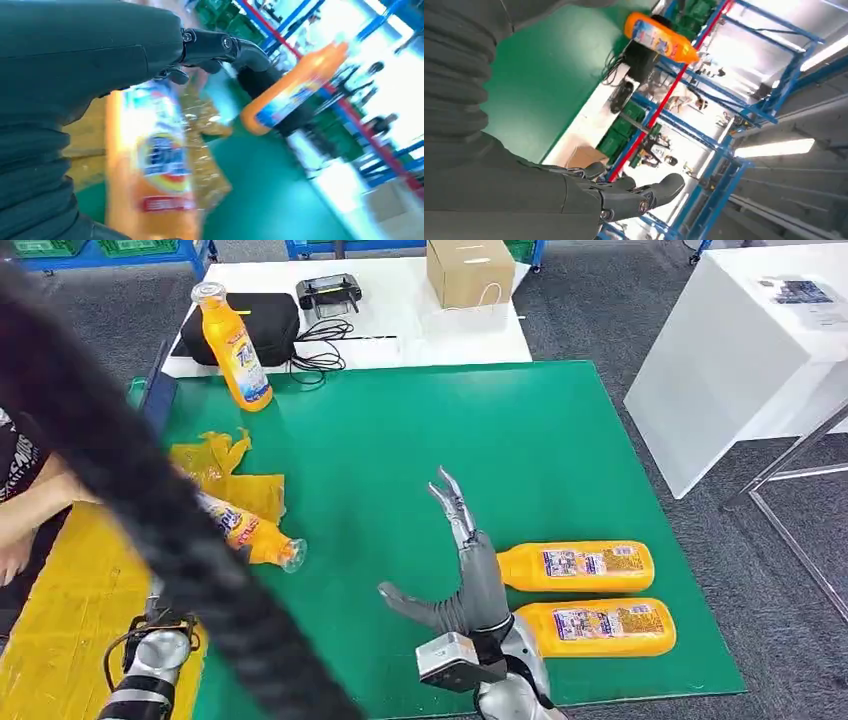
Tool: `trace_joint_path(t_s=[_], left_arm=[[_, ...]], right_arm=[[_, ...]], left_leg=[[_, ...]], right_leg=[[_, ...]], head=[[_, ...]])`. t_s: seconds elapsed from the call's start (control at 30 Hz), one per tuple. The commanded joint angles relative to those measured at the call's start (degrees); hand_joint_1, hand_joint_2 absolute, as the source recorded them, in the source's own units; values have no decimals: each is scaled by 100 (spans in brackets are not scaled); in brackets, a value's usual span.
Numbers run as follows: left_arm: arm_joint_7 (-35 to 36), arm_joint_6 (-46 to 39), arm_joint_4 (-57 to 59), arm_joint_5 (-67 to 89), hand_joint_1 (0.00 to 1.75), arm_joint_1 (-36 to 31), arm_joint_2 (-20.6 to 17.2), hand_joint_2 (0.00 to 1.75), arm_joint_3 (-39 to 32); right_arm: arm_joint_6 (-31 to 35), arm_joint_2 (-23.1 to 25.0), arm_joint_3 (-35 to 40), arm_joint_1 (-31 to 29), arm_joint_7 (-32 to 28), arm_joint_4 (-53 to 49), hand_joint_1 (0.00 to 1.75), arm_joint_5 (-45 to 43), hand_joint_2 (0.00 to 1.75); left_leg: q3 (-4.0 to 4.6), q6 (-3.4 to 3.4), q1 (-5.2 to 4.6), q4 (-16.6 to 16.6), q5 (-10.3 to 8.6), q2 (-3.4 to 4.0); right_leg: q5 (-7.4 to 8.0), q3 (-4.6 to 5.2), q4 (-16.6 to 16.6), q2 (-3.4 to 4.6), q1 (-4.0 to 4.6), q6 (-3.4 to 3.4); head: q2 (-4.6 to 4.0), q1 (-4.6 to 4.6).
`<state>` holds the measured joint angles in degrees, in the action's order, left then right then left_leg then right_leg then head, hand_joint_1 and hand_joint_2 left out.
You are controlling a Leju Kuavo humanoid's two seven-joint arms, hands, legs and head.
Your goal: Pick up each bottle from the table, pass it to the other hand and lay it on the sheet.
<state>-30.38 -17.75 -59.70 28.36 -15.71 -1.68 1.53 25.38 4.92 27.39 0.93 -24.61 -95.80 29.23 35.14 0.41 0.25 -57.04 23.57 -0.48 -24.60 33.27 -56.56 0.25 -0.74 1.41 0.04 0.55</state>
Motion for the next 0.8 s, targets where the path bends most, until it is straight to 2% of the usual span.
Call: trace_joint_path(t_s=[0.03, 0.27, 0.3, 0.33, 0.4, 0.53, 0.57, 0.6, 0.8], left_arm=[[-368, 811, -2841, -1349, 0, 1352, 669, 175, -367], [-367, 810, -2780, -1351, 0, 1318, 662, 175, -379], [-367, 902, -2766, -1422, 0, 1316, 655, 175, -363], [-361, 970, -2782, -1470, 0, 1337, 654, 175, -352], [-328, 1103, -2874, -1487, 0, 1447, 662, 175, -251], [-219, 1008, -2593, -1154, 0, 1454, 568, 175, -35], [-206, 1005, -2492, -1175, 0, 1446, 562, 175, -50], [-200, 1038, -2395, -1255, 0, 1439, 570, 175, -80], [-304, 1212, -2316, -1368, 0, 1453, 573, 175, 16]], right_arm=[[-471, -1165, -651, -525, 1194, 838, 0, 2197, 175], [-463, -1121, -636, -506, 1217, 800, 0, 2223, 175], [-532, -1164, -611, -521, 1296, 816, 0, 2316, 175], [-628, -1241, -623, -551, 1394, 852, 0, 2394, 175], [-1054, -1628, -669, -687, 1496, 1106, 0, 2437, 175], [-1629, -2357, -920, -826, 1159, 1481, 0, 2166, 175], [-1689, -2478, -994, -839, 1131, 1543, 0, 2159, 175], [-1780, -2591, -1104, -868, 1130, 1636, 0, 2144, 175], [-2470, -3307, -1426, -829, 843, 1921, 0, 1741, 175]], left_leg=[[-16, 2, 10, -5, 12, 8], [-9, 1, 4, 1, 5, -1], [-31, 0, 15, -5, 19, 7], [-12, 0, 6, 1, 7, 1], [-26, 0, 12, -1, 14, 2], [-13, 5, 1, 4, 2, -11], [-33, 9, 11, -1, 13, -12], [-15, 7, -1, 4, 3, -18], [-12, 11, -12, -2, 8, -21]], right_leg=[[-4, -23, 10, 3, 10, 0], [-2, -17, 8, -1, 4, -2], [-8, -44, 14, 1, 16, -6], [-2, -20, 9, -1, 4, -3], [-7, -38, 14, -2, 10, -5], [-2, -23, 12, -12, -2, 3], [-7, -53, 24, -18, 9, 3], [-3, -28, 13, -17, -2, 4], [-5, -30, 12, -22, -10, 3]], head=[[0, 0], [0, 0], [0, 0], [0, 0], [0, 0], [0, 0], [0, 0], [0, 0], [0, 0]])
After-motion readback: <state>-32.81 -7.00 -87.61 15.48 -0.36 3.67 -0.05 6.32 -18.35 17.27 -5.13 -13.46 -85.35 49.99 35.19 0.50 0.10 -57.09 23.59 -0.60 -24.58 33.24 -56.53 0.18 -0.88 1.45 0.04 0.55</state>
